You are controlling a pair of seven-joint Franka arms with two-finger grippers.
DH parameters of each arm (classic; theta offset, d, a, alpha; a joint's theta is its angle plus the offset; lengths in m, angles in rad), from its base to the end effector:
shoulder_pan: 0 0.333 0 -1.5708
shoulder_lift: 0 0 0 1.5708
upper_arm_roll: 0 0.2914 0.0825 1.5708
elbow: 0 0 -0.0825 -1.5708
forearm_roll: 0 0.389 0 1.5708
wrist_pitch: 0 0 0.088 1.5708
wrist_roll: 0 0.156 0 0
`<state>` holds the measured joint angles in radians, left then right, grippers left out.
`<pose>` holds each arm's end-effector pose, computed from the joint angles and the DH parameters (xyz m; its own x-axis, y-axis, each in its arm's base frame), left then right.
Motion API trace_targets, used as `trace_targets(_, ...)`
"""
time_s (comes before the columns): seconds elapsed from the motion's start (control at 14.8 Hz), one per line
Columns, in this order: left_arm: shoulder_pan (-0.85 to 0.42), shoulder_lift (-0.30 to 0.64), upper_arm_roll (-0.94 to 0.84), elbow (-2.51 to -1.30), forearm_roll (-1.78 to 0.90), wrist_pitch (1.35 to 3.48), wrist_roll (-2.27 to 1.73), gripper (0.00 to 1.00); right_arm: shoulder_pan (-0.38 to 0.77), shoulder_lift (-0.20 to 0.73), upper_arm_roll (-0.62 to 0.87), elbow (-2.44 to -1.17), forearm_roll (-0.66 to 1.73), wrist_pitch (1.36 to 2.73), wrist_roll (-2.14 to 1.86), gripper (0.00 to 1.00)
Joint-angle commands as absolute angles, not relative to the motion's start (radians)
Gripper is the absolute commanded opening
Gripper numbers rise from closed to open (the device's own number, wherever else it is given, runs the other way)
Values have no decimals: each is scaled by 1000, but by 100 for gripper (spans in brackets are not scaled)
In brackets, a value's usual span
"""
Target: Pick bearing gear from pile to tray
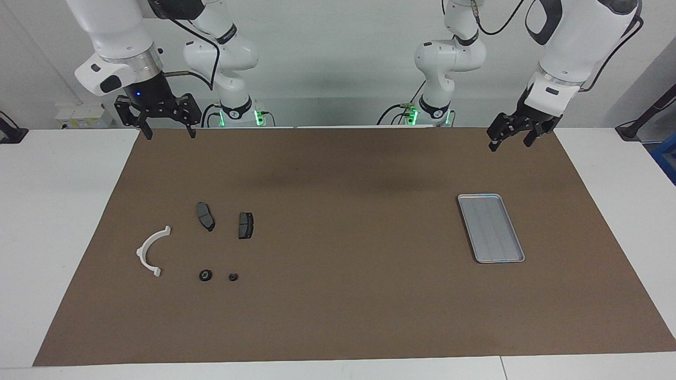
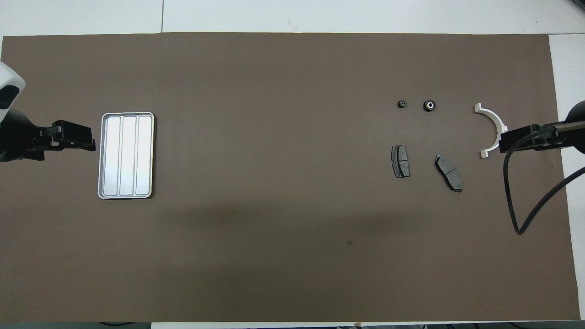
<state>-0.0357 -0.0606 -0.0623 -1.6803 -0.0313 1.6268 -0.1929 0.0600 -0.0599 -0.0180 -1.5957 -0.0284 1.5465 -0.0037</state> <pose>0.5432 -0.0589 0.5369 0.9953 0.0965 0.0016 0.0964 -0.9949 0.0283 0.5402 0.0180 0.5699 0.9989 0.0450 0.0106 0.0447 -0.9986 0.0273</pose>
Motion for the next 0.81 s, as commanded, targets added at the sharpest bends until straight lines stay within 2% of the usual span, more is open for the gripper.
trace_targets(0.0,-38,-78,-55,-1689,-46,1612,-189,100,64,-80,-17,-1621,-26,1562,-35,100)
trace_targets(0.07,-40,-78,-55,-1689,-46,1612,-189,100,78,-71,-17,-1627,-26,1569,-26,100)
trace_targets(0.34,-40,-78,-55,-1689,-46,1612,-189,100,97,12,-17,-1727,-29,1756,-20,100)
trace_targets(0.74,-40,-78,-55,-1689,-46,1612,-189,100,107,277,-18,-1717,-49,2009,81,100)
